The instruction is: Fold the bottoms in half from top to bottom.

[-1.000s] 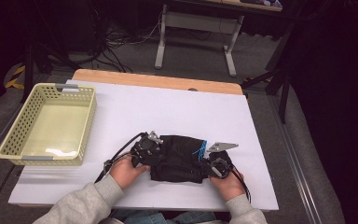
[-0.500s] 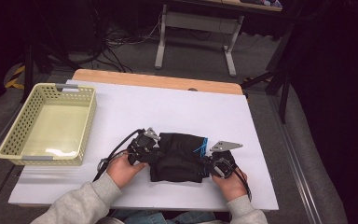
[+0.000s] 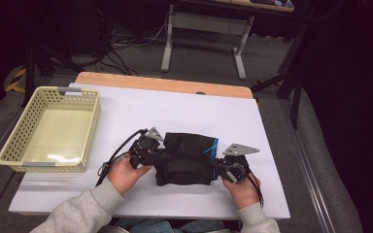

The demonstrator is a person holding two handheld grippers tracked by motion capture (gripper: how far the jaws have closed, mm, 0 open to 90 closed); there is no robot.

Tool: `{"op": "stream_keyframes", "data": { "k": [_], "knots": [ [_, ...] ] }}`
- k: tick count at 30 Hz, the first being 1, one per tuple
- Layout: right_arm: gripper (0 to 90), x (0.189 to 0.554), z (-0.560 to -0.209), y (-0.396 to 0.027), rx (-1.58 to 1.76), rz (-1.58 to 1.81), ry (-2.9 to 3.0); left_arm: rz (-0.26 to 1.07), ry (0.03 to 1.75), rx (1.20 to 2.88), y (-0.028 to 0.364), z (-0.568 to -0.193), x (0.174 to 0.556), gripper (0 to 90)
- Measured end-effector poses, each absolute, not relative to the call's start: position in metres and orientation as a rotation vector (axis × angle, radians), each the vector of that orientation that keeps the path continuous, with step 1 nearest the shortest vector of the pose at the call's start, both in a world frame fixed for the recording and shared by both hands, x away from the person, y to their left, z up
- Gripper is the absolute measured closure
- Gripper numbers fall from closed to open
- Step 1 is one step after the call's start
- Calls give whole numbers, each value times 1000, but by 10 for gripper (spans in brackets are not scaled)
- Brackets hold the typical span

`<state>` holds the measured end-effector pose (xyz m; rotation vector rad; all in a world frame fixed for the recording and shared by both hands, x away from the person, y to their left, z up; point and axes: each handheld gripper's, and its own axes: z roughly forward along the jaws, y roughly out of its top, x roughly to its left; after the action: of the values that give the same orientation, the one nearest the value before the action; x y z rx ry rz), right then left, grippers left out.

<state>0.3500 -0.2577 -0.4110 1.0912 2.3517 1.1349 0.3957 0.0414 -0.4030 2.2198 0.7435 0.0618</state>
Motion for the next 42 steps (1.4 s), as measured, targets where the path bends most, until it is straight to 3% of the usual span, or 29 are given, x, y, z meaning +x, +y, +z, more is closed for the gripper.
{"op": "stream_keyframes", "data": {
  "k": [42],
  "knots": [
    [822,362,-379,-226,1005,1211,2302,175,747,2176,77,-365,399,731]
  ]
}}
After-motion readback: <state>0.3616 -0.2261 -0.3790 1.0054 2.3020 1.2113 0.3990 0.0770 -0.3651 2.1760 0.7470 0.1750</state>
